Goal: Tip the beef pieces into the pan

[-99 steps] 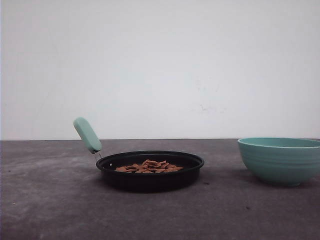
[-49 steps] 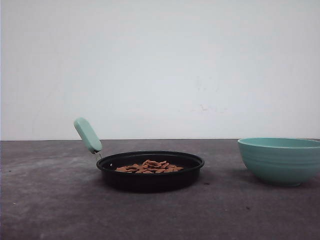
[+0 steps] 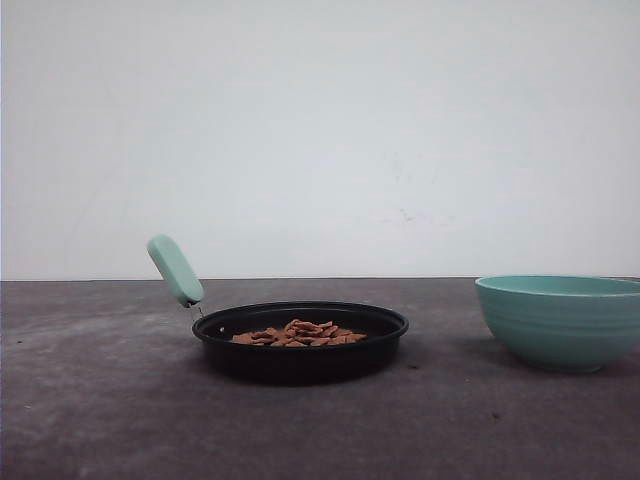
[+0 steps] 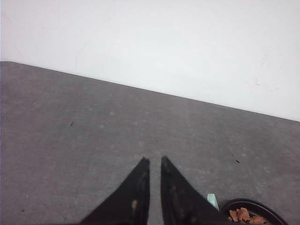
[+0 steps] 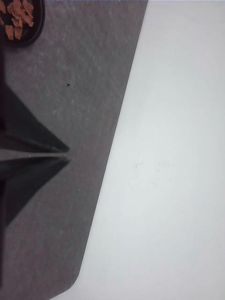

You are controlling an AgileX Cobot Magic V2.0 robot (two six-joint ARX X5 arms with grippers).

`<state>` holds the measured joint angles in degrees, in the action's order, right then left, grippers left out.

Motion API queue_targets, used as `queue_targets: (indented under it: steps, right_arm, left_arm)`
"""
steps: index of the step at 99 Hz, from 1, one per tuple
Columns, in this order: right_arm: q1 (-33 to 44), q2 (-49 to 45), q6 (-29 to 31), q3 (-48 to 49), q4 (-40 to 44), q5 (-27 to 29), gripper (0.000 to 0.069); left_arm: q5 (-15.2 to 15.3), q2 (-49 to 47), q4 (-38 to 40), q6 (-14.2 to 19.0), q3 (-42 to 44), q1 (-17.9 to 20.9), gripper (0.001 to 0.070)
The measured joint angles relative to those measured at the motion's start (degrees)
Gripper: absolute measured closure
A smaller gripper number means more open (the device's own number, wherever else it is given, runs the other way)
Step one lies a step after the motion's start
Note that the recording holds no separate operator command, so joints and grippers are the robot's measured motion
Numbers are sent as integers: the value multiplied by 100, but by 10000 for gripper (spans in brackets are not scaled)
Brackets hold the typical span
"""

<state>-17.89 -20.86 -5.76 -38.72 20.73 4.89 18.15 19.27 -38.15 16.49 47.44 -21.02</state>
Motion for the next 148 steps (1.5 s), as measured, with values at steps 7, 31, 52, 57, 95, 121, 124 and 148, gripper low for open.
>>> queue_targets:
  steps: [7,31,52,57,95,121,124,148]
  right_arm:
    - [118,177,-2,15,330,190,677]
    - [656,1158,197,1661,15,271,677]
    - [1102,1991,280,3163,297,81,677]
    - [1191,2092,289,3161,492,72,677]
    - [1351,2072,310,3126,1156,-188,677]
    - [1351,2072,310,3126,1158,-186,677]
    - [1351,2072,310,3126,1158,-186,677]
    - [1351,2072,310,3126,1158,-186,677]
  left_arm:
    - [0,0,0,0,0,0,693]
    - [0,0,2,0,0,0,693]
    - [0,2,0,0,0,0,693]
    - [0,0,4,0,0,0,693]
    - [0,0,4,0,0,0,693]
    - [-2,0,2,0,0,0,693]
    - [0,0,7,0,0,0,693]
    - [0,0,4,0,0,0,693]
